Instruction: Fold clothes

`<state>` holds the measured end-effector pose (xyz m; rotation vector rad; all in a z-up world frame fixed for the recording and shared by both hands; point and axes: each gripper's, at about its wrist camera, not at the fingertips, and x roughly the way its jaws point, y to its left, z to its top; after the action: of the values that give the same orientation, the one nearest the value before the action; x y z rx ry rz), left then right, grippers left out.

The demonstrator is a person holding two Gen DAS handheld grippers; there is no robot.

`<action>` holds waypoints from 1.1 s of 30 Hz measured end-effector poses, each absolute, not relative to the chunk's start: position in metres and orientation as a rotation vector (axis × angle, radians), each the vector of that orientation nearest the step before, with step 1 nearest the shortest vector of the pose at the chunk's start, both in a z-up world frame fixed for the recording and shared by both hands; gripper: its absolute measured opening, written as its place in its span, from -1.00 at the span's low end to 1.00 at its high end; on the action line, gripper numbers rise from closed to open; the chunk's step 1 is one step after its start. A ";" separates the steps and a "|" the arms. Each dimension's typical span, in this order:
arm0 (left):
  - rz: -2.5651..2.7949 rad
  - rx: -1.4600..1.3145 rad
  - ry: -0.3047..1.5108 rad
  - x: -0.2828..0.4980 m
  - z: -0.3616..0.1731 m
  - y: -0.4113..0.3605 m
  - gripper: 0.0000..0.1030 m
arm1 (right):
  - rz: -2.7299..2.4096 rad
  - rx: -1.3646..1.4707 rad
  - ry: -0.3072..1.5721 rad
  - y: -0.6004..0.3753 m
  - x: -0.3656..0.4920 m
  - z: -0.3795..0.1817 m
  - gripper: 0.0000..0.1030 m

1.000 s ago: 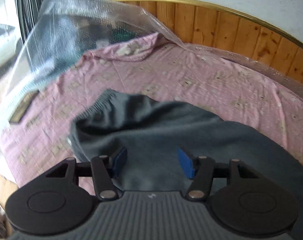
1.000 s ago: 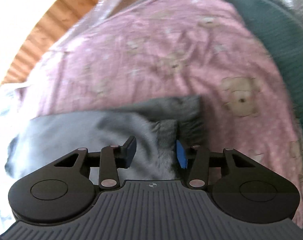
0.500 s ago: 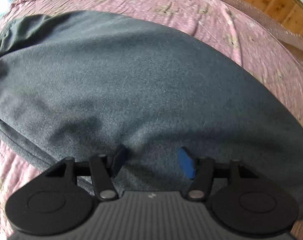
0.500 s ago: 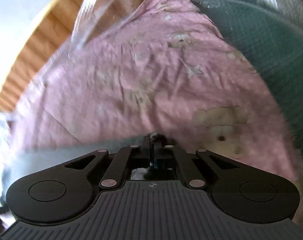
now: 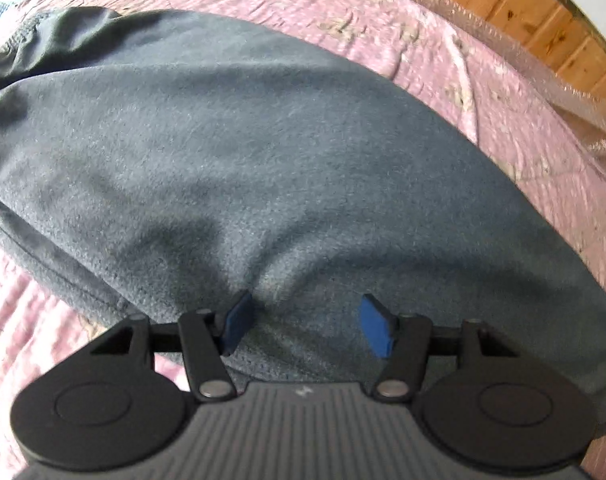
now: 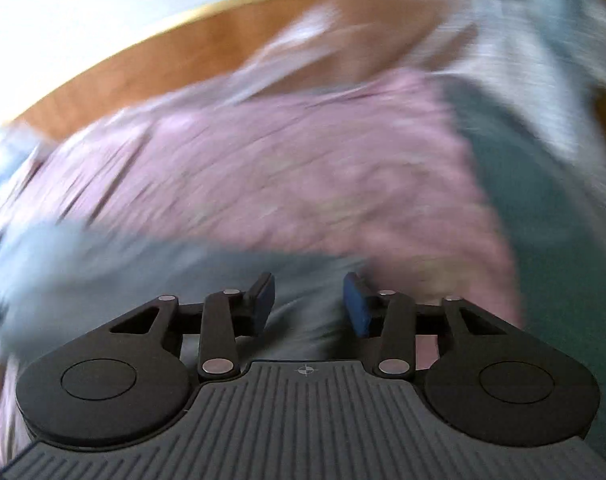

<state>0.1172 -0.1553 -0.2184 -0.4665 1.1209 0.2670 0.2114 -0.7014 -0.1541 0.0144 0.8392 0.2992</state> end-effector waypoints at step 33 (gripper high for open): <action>0.358 -0.558 0.995 0.017 -0.190 0.234 0.34 | -0.099 -0.178 1.249 -0.517 0.211 -0.163 -0.07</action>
<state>0.0171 0.2340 -0.1904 -0.5579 0.9954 0.3583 0.2109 -0.5171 -0.1635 -0.1782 1.2494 -0.0986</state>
